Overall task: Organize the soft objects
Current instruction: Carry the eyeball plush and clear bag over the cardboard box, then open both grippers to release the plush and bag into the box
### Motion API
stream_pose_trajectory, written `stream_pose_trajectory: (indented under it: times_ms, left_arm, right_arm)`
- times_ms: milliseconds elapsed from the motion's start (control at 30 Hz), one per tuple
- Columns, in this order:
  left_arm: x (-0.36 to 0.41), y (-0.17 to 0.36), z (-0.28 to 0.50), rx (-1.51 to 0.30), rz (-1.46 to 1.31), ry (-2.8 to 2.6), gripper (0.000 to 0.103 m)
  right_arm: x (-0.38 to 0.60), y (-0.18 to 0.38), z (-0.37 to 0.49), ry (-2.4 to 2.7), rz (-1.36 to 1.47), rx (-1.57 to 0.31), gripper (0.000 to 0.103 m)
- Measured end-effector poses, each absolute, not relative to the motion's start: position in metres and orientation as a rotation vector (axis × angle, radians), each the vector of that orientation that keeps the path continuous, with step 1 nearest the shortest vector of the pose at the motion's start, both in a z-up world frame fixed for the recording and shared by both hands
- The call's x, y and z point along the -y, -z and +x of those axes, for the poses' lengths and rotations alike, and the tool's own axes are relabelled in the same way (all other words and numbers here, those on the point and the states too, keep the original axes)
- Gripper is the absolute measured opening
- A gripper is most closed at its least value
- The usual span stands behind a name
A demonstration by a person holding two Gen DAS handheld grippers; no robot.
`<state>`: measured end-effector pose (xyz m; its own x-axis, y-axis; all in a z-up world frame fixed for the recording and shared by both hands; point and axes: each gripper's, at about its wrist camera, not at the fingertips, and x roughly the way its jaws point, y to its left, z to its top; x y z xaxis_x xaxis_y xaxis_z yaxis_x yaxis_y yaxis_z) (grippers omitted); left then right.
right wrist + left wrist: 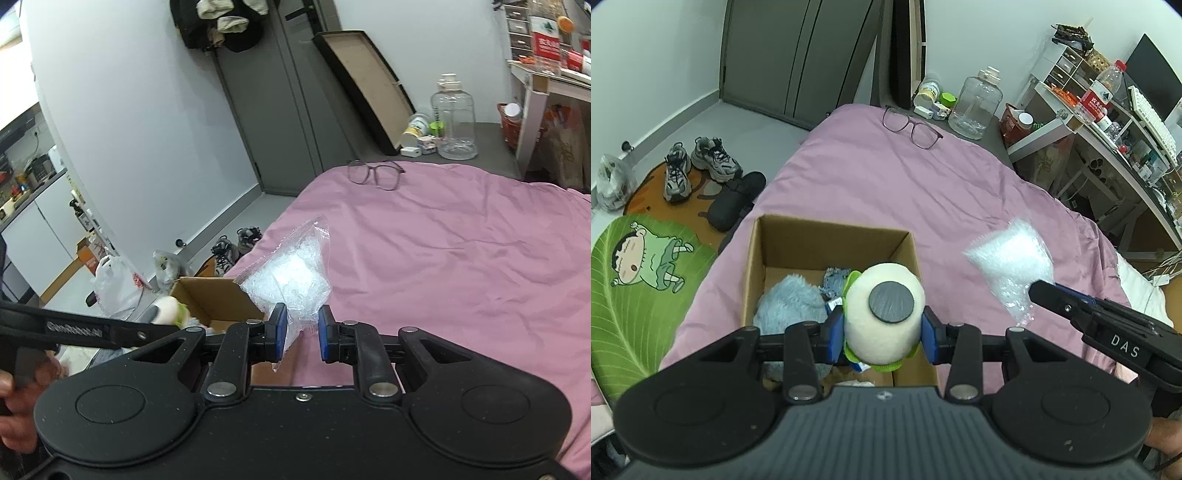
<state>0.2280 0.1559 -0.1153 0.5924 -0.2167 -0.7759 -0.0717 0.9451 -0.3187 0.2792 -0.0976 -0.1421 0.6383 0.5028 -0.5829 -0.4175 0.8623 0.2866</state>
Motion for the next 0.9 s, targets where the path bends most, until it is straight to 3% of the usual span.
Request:
stream_pose_trajectory:
  times_ms: [367, 467, 600, 900]
  left_arm:
    - [-0.161, 0.15, 0.232, -0.973, -0.406, 0.092, 0.042]
    - [-0.16, 0.158, 0.233, -0.999, -0.434, 0.104, 0.045]
    - [-0.165, 0.162, 0.231, -1.01, -0.488, 0.14, 0.057]
    - [-0.182, 0.148, 0.219, -0.971, -0.444, 0.081, 0.06]
  right_arm:
    - [0.067, 0.137, 0.27, -0.543, 0.092, -0.708, 0.017]
    - [0.06, 0.136, 0.27, -0.548, 0.08, -0.709, 0.017]
    - [0.051, 0.137, 0.271, -0.556, 0.078, -0.71, 0.017]
    - [0.03, 0.135, 0.279, -0.581, 0.096, -0.706, 0.018]
